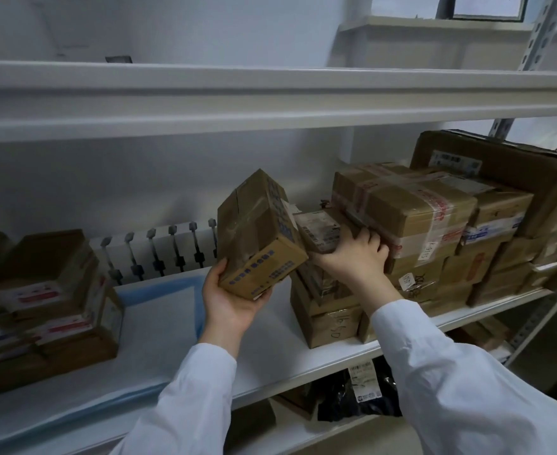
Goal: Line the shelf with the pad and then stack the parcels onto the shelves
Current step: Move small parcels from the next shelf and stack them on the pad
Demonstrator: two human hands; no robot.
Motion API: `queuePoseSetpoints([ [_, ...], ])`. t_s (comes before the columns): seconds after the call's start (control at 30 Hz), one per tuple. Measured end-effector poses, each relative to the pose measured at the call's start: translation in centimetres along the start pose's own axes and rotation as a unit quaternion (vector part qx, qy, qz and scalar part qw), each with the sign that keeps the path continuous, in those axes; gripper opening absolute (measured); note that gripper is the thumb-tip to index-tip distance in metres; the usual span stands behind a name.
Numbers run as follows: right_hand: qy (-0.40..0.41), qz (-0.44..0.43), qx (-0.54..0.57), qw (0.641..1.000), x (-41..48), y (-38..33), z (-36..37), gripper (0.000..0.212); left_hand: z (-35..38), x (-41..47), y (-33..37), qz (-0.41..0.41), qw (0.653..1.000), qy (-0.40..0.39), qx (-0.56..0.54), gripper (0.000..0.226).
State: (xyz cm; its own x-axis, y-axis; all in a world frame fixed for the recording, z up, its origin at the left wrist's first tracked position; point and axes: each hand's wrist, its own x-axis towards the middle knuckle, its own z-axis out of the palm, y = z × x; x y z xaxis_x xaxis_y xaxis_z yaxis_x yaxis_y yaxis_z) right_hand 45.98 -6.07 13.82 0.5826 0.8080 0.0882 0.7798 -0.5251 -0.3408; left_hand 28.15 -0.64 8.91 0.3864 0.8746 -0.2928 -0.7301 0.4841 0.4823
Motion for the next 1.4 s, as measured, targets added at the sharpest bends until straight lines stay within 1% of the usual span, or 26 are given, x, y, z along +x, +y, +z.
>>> queuePoseSetpoints([
  [0.2, -0.049, 0.017, -0.03, 0.998, 0.7, -1.1, -0.2, 0.104, -2.0, -0.4, 1.3, 0.016, 0.999, 0.01, 0.028, 0.022],
  [0.33, -0.062, 0.042, -0.033, 0.997, 1.1, -1.5, -0.4, 0.108, -2.6, -0.6, 1.7, 0.022, 0.999, 0.009, 0.046, 0.016],
  [0.47, -0.043, 0.054, -0.018, 0.997, 1.1, -1.9, -0.4, 0.1, -3.1, -0.7, 1.6, 0.025, 0.997, 0.01, 0.066, 0.013],
  [0.63, 0.014, 0.016, 0.002, 1.0, 0.5, -2.1, -0.4, 0.094, -3.4, -0.6, 1.3, 0.017, 0.997, 0.01, 0.074, 0.016],
  [0.7, 0.048, -0.003, 0.004, 0.999, 0.3, -2.4, -0.7, 0.092, -3.6, -0.7, 1.1, 0.02, 0.997, 0.006, 0.08, 0.025],
  [0.8, 0.104, -0.038, 0.027, 0.993, 0.1, -2.8, -1.0, 0.088, -3.9, -0.8, 1.2, 0.025, 0.996, -0.008, 0.085, 0.057],
  [0.83, 0.122, -0.049, 0.038, 0.991, 0.0, -2.9, -1.0, 0.087, -4.0, -0.8, 1.3, 0.03, 0.996, -0.01, 0.086, 0.063],
  [0.87, 0.135, -0.058, 0.052, 0.988, -0.1, -2.9, -1.1, 0.087, -4.1, -0.8, 1.3, 0.039, 0.995, -0.011, 0.09, 0.065],
  [0.93, 0.147, -0.071, 0.09, 0.982, -0.3, -3.1, -1.0, 0.087, -4.5, -0.8, 1.4, 0.068, 0.991, -0.008, 0.111, 0.063],
  [1.0, 0.136, -0.07, 0.152, 0.976, -0.4, -3.3, -0.8, 0.087, -4.9, -0.9, 1.6, 0.104, 0.984, -0.003, 0.145, 0.064],
  [1.1, 0.1, -0.061, 0.266, 0.957, -0.4, -3.6, -0.6, 0.088, -5.7, -1.1, 2.1, 0.127, 0.979, 0.009, 0.161, 0.075],
  [1.2, 0.062, -0.042, 0.329, 0.941, -0.3, -4.2, -0.3, 0.088, -6.6, -1.3, 3.0, 0.142, 0.978, 0.012, 0.155, 0.068],
  [1.23, 0.048, -0.035, 0.373, 0.926, -0.4, -4.5, -0.2, 0.087, -6.9, -1.5, 3.3, 0.147, 0.977, 0.011, 0.155, 0.068],
  [1.33, -0.008, -0.021, 0.545, 0.838, -0.9, -5.4, 0.0, 0.075, -7.8, -1.7, 4.0, 0.155, 0.977, 0.011, 0.144, 0.073],
  [1.37, -0.031, -0.017, 0.58, 0.814, -0.9, -5.8, 0.0, 0.071, -8.2, -1.7, 4.3, 0.157, 0.978, 0.011, 0.135, 0.074],
  [1.4, -0.051, -0.009, 0.601, 0.797, -1.0, -6.1, 0.0, 0.07, -8.5, -1.8, 4.5, 0.156, 0.979, 0.012, 0.128, 0.073],
])
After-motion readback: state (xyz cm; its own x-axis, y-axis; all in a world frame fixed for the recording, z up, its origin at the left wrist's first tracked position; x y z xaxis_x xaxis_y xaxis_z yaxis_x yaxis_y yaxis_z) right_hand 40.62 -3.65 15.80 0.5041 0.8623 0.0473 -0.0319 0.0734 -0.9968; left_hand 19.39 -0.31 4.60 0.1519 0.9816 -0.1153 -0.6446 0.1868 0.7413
